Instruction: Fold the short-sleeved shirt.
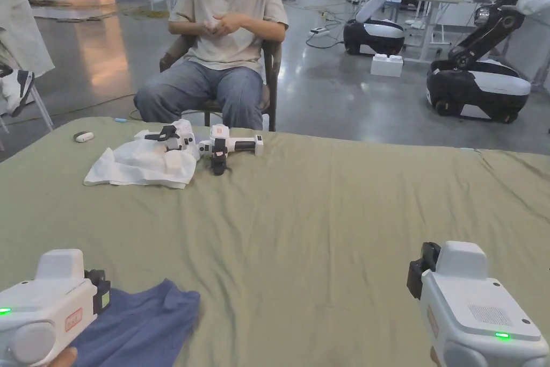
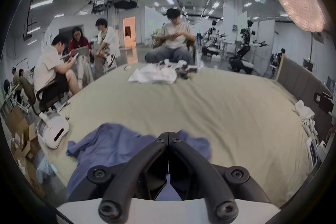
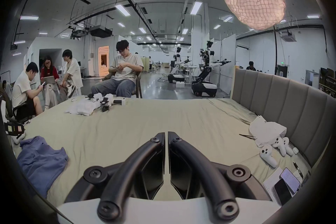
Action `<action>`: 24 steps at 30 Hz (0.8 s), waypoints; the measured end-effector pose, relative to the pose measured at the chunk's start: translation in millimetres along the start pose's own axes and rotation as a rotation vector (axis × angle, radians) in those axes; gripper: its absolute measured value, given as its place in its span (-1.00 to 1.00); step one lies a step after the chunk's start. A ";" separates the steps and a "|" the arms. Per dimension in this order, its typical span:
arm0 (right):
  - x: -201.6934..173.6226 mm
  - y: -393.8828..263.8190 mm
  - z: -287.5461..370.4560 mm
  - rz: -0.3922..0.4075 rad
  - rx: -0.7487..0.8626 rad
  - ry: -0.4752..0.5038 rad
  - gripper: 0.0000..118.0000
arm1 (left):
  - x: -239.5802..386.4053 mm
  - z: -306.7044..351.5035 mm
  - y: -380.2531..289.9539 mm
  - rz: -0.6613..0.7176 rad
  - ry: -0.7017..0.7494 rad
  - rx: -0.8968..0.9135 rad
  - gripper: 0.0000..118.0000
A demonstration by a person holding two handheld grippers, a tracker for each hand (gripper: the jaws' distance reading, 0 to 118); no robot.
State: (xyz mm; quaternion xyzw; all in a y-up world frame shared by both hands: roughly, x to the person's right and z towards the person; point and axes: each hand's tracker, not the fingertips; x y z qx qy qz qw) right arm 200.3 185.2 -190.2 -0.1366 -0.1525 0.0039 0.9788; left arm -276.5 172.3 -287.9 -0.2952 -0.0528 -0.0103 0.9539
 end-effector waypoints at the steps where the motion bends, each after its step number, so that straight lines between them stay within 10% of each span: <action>1: -0.6 -1.9 -1.2 -0.002 -0.009 0.004 -0.98 | -14.7 -3.6 -4.6 -0.001 0.018 -0.040 -1.00; 5: -4.2 -9.0 -5.8 -0.003 -0.046 0.012 -0.98 | -62.7 -23.7 -24.0 0.041 0.004 -0.203 -0.88; 8: -8.5 -13.5 -8.0 0.007 -0.062 0.022 -0.98 | -82.2 -40.6 -42.1 0.018 -0.022 -0.282 -0.07; 13: -16.6 -19.1 -10.2 0.021 -0.088 0.030 -0.98 | -97.9 -74.5 -75.6 0.049 -0.016 -0.415 0.29; 20: -22.2 -23.7 -14.1 0.044 -0.115 0.031 -0.98 | -84.2 -85.2 -101.9 -0.021 0.013 -0.439 0.18; 24: -26.7 -24.1 -17.1 0.045 -0.125 0.034 -0.98 | -77.6 -82.7 -100.2 -0.055 -0.006 -0.417 -0.79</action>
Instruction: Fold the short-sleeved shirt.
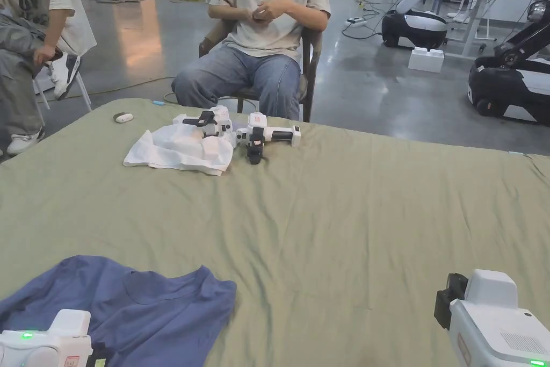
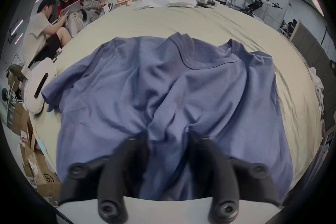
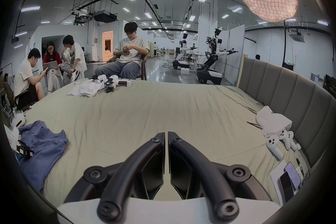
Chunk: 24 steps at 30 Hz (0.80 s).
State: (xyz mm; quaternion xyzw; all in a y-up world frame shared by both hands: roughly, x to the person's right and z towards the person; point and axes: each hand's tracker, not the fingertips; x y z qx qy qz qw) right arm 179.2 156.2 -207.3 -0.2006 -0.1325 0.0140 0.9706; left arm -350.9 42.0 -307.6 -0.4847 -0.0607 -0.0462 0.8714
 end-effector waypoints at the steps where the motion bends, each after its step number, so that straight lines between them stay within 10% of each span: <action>1: -1.8 0.0 -0.6 0.001 -0.001 0.003 -0.98 | 1.6 0.0 0.8 -0.013 0.028 0.010 -1.00; 24: 0.7 7.1 6.6 -0.007 0.037 0.016 -0.98 | 14.9 134.8 65.1 -0.009 -0.095 0.581 -1.00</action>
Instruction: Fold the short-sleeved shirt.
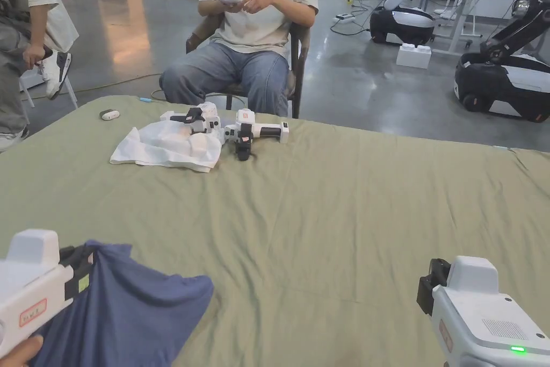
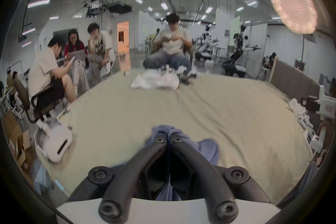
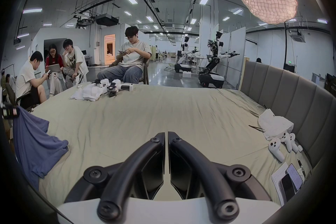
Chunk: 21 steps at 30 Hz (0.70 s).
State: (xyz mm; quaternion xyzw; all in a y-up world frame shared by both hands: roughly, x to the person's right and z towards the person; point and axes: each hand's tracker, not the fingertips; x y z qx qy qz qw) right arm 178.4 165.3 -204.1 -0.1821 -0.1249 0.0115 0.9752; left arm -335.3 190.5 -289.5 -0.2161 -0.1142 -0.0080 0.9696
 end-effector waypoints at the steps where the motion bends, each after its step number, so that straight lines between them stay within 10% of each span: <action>1: 1.5 1.2 1.3 -0.002 0.005 -0.001 -0.98 | 5.5 2.8 11.2 -0.011 -0.018 0.023 -1.00; 21: 88.9 3.9 44.1 -0.101 0.064 -0.139 -0.98 | 288.7 -22.0 125.4 -0.165 -0.508 0.168 -1.00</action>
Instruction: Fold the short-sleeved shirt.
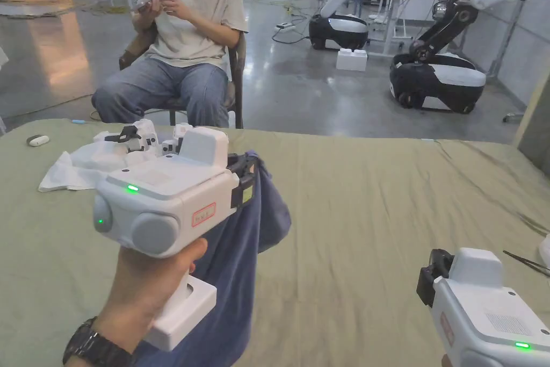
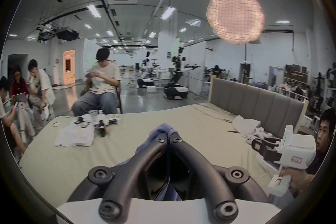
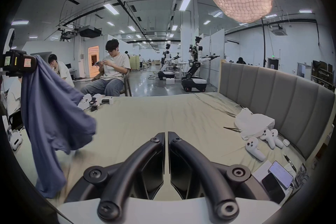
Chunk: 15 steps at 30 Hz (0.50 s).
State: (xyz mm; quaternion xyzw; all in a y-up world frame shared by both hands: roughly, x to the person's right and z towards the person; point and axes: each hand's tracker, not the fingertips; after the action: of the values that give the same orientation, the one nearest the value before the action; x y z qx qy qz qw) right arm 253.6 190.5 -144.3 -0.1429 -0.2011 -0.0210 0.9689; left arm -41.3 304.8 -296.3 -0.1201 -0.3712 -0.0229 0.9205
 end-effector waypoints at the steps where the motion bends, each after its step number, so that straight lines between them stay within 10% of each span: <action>1: 5.5 -1.4 0.4 -0.003 -0.001 -0.010 -0.98 | 10.9 -9.5 -0.2 -0.001 -0.016 -0.010 -1.00; 15: 53.6 -13.8 10.2 -0.047 -0.043 -0.096 -0.98 | 118.2 -92.0 -106.0 0.063 -0.239 -0.329 -0.77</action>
State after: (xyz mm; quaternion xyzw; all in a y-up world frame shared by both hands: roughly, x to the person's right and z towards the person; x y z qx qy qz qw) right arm 297.5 181.0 -110.4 -0.1599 -0.2504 -0.0410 0.9540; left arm 92.7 185.6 -257.3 -0.2821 -0.4650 -0.0399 0.8382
